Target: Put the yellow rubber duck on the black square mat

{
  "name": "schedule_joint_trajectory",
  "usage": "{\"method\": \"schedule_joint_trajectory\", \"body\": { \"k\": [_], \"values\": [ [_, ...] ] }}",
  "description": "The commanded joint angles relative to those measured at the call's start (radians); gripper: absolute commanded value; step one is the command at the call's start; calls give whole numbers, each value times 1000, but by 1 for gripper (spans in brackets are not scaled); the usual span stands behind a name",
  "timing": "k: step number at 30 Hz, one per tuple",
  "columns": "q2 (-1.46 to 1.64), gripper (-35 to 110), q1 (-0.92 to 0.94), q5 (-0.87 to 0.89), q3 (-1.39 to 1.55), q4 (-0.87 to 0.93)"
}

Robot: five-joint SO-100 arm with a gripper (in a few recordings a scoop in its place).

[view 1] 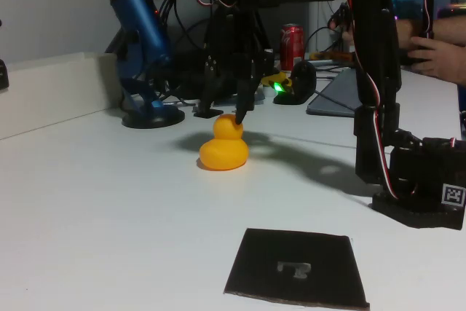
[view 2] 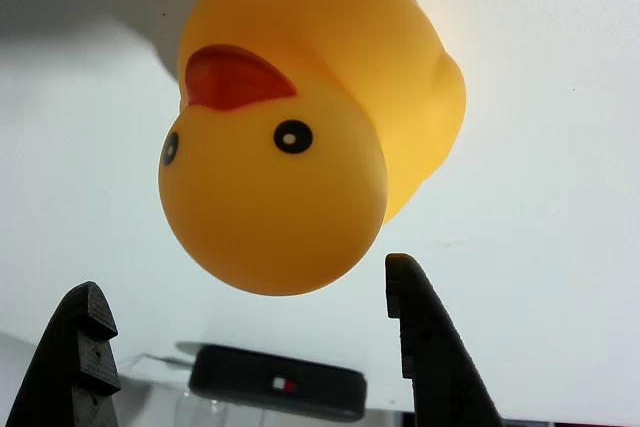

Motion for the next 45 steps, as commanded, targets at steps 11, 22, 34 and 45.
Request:
{"method": "schedule_joint_trajectory", "body": {
  "k": [11,22,34,45],
  "values": [
    [-28,32,-17,-3,-14,3],
    [-37,32,-18,-6,-14,3],
    [-61,32,-20,-5,-14,2],
    [-80,32,-20,-5,-23,2]
  ]
}}
